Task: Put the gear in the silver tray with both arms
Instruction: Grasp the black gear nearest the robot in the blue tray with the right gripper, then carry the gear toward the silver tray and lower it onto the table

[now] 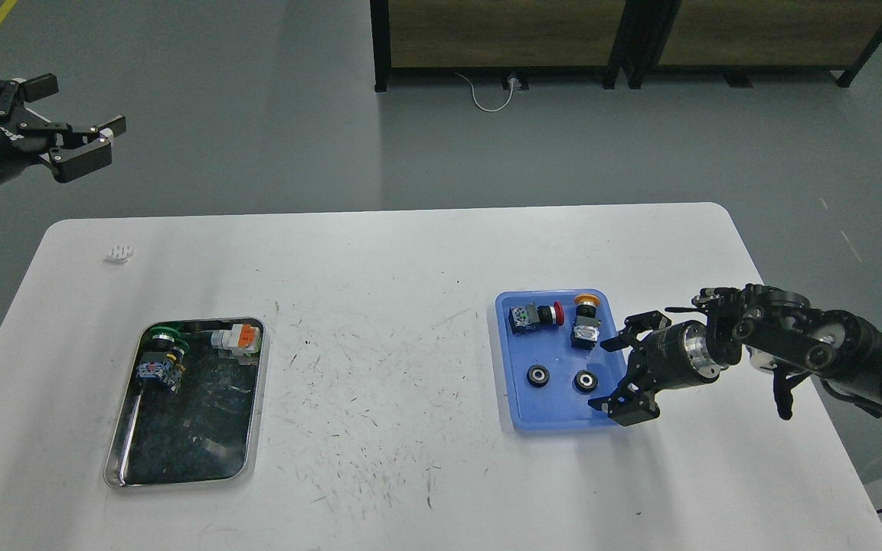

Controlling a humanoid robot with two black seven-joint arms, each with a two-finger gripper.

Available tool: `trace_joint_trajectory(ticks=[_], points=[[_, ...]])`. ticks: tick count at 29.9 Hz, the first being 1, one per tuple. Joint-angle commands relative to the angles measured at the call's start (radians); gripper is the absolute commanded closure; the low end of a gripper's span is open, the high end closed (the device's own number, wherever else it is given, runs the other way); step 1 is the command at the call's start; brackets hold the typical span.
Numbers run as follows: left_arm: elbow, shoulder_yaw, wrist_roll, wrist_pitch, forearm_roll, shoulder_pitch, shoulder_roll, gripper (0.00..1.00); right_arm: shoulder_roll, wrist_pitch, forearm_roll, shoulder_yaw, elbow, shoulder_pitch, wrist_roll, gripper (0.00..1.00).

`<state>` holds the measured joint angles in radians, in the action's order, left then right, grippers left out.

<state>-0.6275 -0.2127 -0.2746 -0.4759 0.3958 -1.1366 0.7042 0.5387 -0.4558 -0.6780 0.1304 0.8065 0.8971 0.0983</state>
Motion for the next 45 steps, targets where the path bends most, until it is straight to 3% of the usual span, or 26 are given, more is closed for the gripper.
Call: trace_joint_trajectory(ticks=[1,9,36,45], points=[[0.0,-0.001,0.0,0.0,0.0,0.0,0.001,0.02,-0.012,0.005,0.0,0.0,-0.006,-0.003,0.0,0.01],[0.002,-0.001,0.0,0.0,0.0,0.0,0.001,0.02,-0.026,0.005,-0.003,0.0,-0.012,-0.007,0.009,0.07],[0.005,0.003,0.0,0.0,0.0,0.001,0.017,0.02,-0.043,0.006,-0.022,-0.006,-0.035,-0.007,0.014,0.53],[0.005,0.003,0.0,0.0,0.0,0.001,0.023,0.02,-0.043,0.005,-0.022,-0.006,-0.033,-0.01,0.014,0.6]])
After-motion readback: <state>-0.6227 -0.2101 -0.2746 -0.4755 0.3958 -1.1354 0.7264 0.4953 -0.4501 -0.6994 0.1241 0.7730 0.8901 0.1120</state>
